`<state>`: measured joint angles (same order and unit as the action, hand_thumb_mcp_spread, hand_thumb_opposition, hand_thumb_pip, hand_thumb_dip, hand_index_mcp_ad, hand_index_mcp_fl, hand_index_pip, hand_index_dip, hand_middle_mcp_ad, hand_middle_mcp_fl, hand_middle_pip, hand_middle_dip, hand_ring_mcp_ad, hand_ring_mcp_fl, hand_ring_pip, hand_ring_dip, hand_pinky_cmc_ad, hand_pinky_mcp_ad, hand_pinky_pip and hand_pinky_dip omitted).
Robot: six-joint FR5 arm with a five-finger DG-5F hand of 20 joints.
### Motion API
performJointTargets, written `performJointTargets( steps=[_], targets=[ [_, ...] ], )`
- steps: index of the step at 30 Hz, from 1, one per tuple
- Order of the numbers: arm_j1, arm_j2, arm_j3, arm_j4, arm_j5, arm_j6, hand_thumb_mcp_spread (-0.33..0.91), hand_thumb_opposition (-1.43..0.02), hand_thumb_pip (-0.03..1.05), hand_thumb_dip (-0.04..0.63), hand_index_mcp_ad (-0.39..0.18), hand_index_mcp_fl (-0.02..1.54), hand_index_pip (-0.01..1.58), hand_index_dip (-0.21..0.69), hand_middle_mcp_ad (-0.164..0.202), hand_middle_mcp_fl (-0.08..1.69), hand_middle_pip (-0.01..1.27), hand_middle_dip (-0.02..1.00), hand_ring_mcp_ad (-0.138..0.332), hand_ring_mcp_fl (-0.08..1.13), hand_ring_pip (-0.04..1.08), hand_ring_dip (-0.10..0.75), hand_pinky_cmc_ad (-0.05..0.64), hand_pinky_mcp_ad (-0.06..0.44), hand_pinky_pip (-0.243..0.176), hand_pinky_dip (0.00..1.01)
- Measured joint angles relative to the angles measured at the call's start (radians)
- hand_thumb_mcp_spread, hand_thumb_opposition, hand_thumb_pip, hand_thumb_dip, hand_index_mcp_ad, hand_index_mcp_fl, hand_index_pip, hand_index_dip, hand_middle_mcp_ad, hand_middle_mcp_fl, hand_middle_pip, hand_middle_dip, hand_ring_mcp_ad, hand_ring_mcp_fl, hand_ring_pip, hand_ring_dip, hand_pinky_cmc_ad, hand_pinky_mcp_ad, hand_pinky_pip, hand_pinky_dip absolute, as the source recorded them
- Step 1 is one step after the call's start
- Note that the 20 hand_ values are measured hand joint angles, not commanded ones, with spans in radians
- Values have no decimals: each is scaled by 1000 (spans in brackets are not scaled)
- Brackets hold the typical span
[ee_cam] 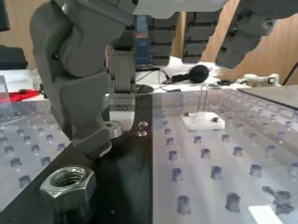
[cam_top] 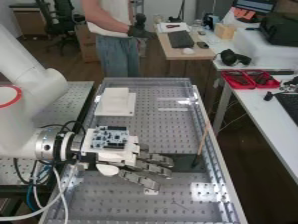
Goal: Grab the bearing and place it in the white container
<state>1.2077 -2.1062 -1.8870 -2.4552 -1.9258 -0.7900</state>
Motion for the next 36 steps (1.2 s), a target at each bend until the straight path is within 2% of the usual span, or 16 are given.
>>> performJointTargets(
  steps=[5,8,14,26,32,36],
  targets=[
    [0,5,-2,13,-3,9,593,-930,415,267,-133,429,1290,253,61,12,138,188,115,3,98,106,349,234,-73,152],
    [0,8,-1,14,-6,10,595,-927,415,267,-133,431,1290,253,61,12,140,188,115,3,98,106,349,234,-59,154],
    [2,27,3,10,-7,17,595,-927,415,267,-133,431,1290,253,59,12,140,188,115,0,101,106,353,234,-59,154],
    [26,113,-9,-2,-3,20,595,-927,415,267,-133,429,1288,253,59,12,138,188,115,3,98,106,353,234,-59,154],
    [68,173,-30,-27,42,5,595,-927,415,267,-133,431,1279,253,59,12,140,188,115,3,101,106,349,234,-59,152],
    [117,219,-54,-45,105,-6,595,-927,415,267,-136,431,1279,253,59,10,140,188,115,3,98,106,349,234,-59,155]
  ],
)
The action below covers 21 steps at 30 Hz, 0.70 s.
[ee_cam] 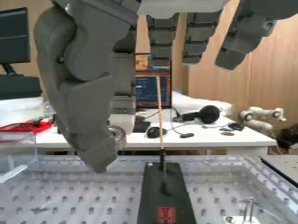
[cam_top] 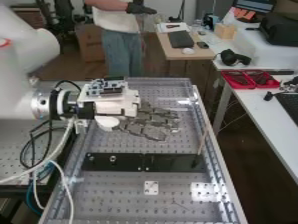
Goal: Grab the bearing and place it in the white container
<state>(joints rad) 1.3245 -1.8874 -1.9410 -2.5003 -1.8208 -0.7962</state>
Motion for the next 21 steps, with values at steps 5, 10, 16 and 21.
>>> performJointTargets(
  steps=[5,10,16,21],
  targets=[
    [71,53,-32,-19,94,-13,595,-927,415,267,-133,429,1279,253,58,10,140,188,113,3,101,106,349,230,-59,155],
    [173,109,-70,-39,233,-22,630,-927,415,267,-136,433,1279,253,61,12,140,188,113,3,98,106,349,234,-59,157],
    [293,151,-104,-55,389,-19,632,-930,415,267,-143,429,1265,253,56,10,140,188,117,3,101,106,349,234,-59,159],
    [392,176,-120,-72,509,-11,632,-927,415,267,-147,429,1265,253,58,10,140,190,113,3,101,106,349,230,-59,159]
  ],
)
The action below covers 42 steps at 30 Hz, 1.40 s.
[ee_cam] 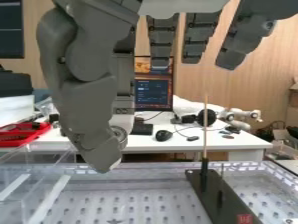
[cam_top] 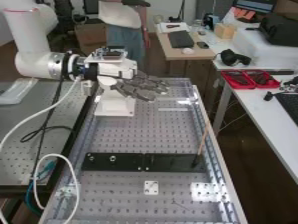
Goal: Grab the bearing and place it in the white container
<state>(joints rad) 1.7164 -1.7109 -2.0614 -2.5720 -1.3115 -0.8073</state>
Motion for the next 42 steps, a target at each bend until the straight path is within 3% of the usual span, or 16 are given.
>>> performJointTargets(
  steps=[9,27,42],
  targets=[
    [139,71,-51,-33,126,23,630,-927,415,267,-152,429,1262,253,56,12,140,190,113,3,101,106,349,234,-58,159],
    [345,163,-213,-19,126,78,630,-927,415,267,-152,429,1262,253,51,44,141,197,110,3,101,110,351,234,-42,161],
    [380,75,-229,42,176,116,630,-927,415,267,-152,429,1262,253,54,44,141,197,110,7,101,110,351,230,-42,161]
  ],
)
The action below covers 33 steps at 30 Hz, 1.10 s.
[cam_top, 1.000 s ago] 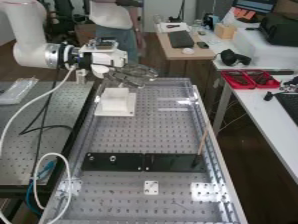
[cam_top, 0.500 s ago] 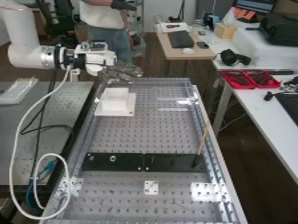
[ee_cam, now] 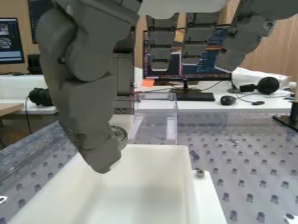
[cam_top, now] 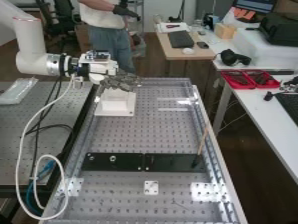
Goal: Grab the bearing and place it in the white container
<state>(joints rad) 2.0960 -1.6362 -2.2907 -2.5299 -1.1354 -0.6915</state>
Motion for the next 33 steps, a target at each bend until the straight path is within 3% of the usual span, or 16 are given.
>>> performJointTargets(
  steps=[8,10,13,15,20,26,33],
  targets=[
    [-10,-43,0,12,24,50,630,-927,405,267,-152,431,1244,253,59,44,141,197,113,7,101,110,351,234,-42,157],
    [-10,-46,2,-2,30,58,630,-925,379,269,-178,436,1213,255,56,44,141,197,113,7,101,110,351,234,-42,157],
    [-12,-46,4,-29,35,69,628,-866,405,269,-201,271,1133,255,54,21,141,197,112,7,101,110,347,234,-42,161],
    [-14,-44,3,-45,38,77,595,-848,415,269,-199,342,1112,267,59,9,141,197,113,7,101,110,351,234,-42,161],
    [-16,-32,2,-69,39,86,503,-820,480,269,-199,138,1011,250,56,12,141,197,113,3,98,110,351,230,-45,157],
    [-26,8,-2,-76,39,76,457,-812,525,269,-199,63,949,250,56,12,141,197,113,3,99,110,351,234,-45,157],
    [-72,129,8,-86,32,44,412,-794,515,269,-192,38,805,243,59,10,141,197,113,3,94,110,351,248,-61,154]
  ],
)
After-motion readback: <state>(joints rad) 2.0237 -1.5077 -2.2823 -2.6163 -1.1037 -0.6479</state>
